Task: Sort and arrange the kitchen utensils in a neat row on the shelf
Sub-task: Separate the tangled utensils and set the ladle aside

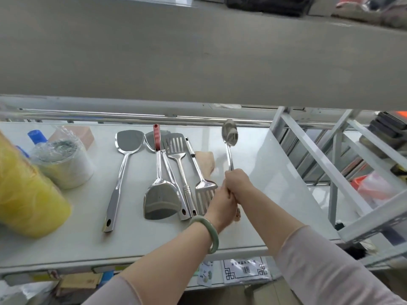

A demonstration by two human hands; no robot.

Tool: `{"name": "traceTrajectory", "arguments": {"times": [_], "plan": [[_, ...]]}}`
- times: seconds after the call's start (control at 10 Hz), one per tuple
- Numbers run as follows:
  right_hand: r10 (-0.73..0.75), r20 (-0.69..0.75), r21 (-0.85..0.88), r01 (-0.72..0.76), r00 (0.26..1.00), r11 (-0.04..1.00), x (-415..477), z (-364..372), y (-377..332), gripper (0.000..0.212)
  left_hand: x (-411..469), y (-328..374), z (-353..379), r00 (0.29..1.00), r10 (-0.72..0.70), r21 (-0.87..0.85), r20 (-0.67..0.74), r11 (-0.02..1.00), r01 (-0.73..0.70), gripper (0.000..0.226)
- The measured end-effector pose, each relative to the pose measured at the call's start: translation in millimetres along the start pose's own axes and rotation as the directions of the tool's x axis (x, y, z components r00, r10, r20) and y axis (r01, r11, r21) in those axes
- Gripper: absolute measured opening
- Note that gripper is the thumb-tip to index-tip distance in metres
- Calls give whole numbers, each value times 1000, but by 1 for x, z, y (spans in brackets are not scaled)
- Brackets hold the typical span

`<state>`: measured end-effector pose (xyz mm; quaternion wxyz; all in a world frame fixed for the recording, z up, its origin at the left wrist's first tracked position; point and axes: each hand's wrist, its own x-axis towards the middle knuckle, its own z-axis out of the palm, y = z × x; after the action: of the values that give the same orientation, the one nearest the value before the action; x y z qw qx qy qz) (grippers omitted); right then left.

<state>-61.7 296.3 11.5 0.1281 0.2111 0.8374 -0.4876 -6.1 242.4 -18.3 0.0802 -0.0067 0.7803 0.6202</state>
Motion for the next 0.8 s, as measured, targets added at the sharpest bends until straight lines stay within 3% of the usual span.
{"name": "traceTrajectory", "arguments": {"times": [0.1,0.2,0.3,0.4,0.5,0.6,0.7,0.8], "plan": [[17,-63,-93,-23,998,995,8,-24,16,36,5,6,18,986,-60,99,154,994,45,32],[-18,-143,-304,-27,990,952,23,-50,34,31,9,12,42,966,-108,162,235,984,71,27],[-50,-211,-421,-45,976,906,36,-76,52,29,8,21,65,953,-130,49,274,991,122,12],[-74,-239,-476,-51,968,878,45,-92,62,29,13,18,88,947,-121,-11,298,991,130,12],[-90,-229,-494,-36,969,869,54,-100,69,33,17,18,106,970,-118,28,212,993,115,19],[-96,-202,-507,-20,975,861,62,-106,75,42,21,22,110,992,-57,177,112,984,36,16],[-99,-177,-518,-7,979,856,67,-111,81,51,20,26,105,989,-43,236,140,972,9,22],[-213,-196,-607,53,957,793,66,-113,80,61,21,22,79,990,36,319,138,944,-79,55]]}}
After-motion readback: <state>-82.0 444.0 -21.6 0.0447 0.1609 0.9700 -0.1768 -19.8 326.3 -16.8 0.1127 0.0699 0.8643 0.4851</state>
